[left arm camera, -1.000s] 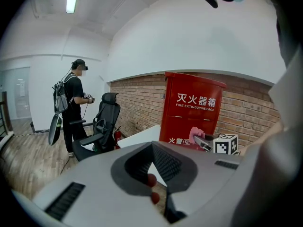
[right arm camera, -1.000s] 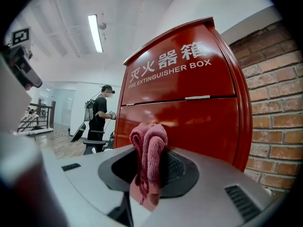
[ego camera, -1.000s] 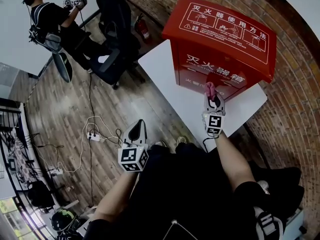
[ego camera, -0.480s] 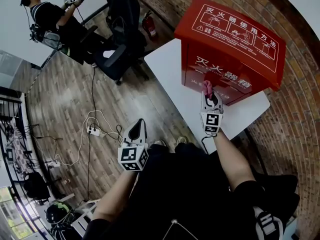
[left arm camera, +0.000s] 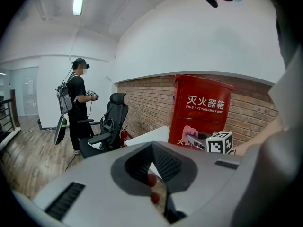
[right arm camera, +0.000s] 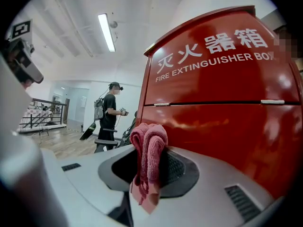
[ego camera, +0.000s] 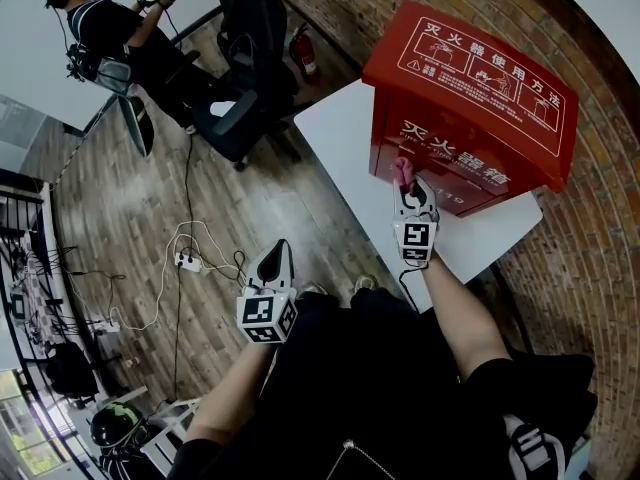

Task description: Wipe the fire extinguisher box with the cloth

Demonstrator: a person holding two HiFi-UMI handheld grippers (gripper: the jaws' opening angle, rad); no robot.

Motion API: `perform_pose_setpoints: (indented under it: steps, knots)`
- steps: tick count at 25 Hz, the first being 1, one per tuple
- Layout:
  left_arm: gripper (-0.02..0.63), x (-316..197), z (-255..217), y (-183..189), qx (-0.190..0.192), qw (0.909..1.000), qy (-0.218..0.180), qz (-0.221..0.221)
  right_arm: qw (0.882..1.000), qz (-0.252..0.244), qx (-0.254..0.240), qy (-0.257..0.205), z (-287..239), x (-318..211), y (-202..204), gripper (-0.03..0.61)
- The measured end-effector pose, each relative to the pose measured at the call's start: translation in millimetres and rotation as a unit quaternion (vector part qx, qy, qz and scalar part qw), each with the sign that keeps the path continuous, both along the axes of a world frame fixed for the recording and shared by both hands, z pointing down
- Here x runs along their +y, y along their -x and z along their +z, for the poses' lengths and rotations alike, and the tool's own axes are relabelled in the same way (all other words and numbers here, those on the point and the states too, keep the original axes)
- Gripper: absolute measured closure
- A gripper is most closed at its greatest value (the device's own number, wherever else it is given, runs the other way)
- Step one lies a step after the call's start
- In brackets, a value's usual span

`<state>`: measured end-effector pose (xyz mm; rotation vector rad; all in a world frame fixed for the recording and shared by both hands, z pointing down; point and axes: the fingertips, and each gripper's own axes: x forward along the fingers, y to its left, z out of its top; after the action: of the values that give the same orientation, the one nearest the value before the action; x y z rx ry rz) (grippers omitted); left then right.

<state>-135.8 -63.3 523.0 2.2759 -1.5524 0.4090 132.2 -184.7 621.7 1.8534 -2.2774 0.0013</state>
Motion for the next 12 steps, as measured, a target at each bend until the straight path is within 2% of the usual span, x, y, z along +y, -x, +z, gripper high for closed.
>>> perform_pose_setpoints:
  steps: [12]
  knots:
    - [0.586,-2.9,-1.7,23.7,0.001,0.9997,-0.003,-0.023,1.000,-0.024,-0.001,-0.001,-1.0,-25.8,36.3,0.468]
